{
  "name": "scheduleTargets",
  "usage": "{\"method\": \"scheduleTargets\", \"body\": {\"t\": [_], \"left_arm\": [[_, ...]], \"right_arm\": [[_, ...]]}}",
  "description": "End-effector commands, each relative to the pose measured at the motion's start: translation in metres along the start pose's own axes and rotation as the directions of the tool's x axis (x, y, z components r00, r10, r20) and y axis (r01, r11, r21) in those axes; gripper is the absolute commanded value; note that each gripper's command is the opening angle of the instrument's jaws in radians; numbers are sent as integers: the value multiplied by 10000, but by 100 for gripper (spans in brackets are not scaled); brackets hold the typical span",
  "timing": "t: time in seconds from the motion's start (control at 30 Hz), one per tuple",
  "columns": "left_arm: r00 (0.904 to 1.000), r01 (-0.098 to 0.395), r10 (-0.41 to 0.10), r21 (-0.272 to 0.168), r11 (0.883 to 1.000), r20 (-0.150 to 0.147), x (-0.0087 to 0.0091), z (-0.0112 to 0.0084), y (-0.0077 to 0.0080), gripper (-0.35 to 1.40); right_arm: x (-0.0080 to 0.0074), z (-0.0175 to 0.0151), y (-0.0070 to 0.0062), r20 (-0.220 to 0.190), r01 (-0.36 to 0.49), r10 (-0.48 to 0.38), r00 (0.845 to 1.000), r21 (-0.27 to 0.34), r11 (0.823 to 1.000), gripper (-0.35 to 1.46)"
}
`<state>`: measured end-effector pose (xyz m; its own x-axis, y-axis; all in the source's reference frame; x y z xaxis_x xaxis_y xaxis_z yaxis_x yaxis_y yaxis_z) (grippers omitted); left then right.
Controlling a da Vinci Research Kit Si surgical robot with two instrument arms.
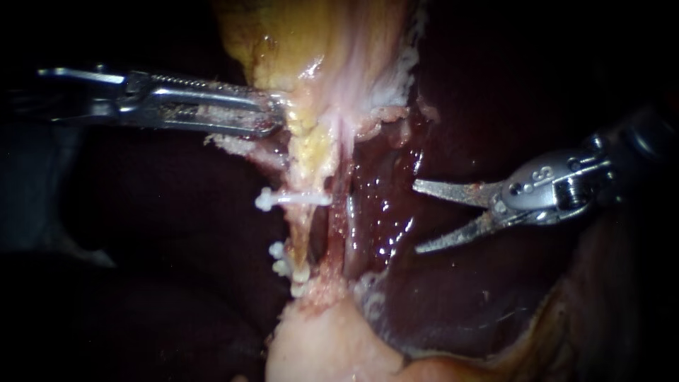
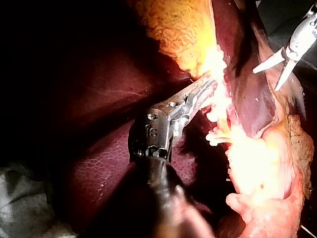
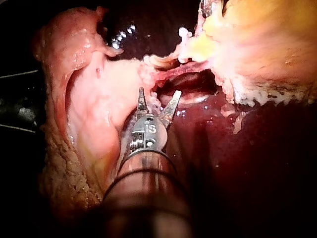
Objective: Go to the cutting position left tube
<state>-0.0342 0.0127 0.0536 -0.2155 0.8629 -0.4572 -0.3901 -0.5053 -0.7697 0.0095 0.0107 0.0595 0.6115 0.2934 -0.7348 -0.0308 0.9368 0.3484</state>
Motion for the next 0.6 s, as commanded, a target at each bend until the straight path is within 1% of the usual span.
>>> {"method": "scheduleTargets", "body": {"t": [0.03, 0.13, 0.23, 0.3, 0.33, 0.4, 0.47, 0.6], "left_arm": [[10000, 9, -9, -18, 10000, 7, 2, -3, 1, -35], [10000, 41, -40, -90, 10000, 39, 7, -13, 4, -35], [9999, 107, -106, -114, 9999, 84, 19, -34, 7, -35], [9999, 165, -166, -62, 9998, -37, 28, -53, 9, -35], [9997, 204, -204, -20, 9998, -152, 33, -65, 11, -35], [9994, 254, -253, 33, 9997, -237, 38, -81, 12, -35], [9993, 269, -268, 59, 9996, -247, 38, -85, 12, -35], [9993, 254, -252, 103, 9996, -270, 35, -79, 13, -35]], "right_arm": [[0, 0, 0, 1, 0, 0, 10000, -4, 10000, 145], [0, 0, 0, 2, -2, 2, 10000, -6, 10000, 145], [0, 0, 0, 2, -2, 2, 10000, -7, 10000, 145], [0, 0, 0, 2, -3, 3, 10000, -6, 10000, 145], [0, 0, 0, 1, -4, 4, 10000, -6, 10000, 145], [1, 0, 0, 30, -3, 3, 10000, 1, 10000, 145], [2, 1, 0, -22, -9, 10, 10000, 78, 10000, 145], [8, 5, -5, -341, -29, 41, 9994, 330, 9995, 145]]}}
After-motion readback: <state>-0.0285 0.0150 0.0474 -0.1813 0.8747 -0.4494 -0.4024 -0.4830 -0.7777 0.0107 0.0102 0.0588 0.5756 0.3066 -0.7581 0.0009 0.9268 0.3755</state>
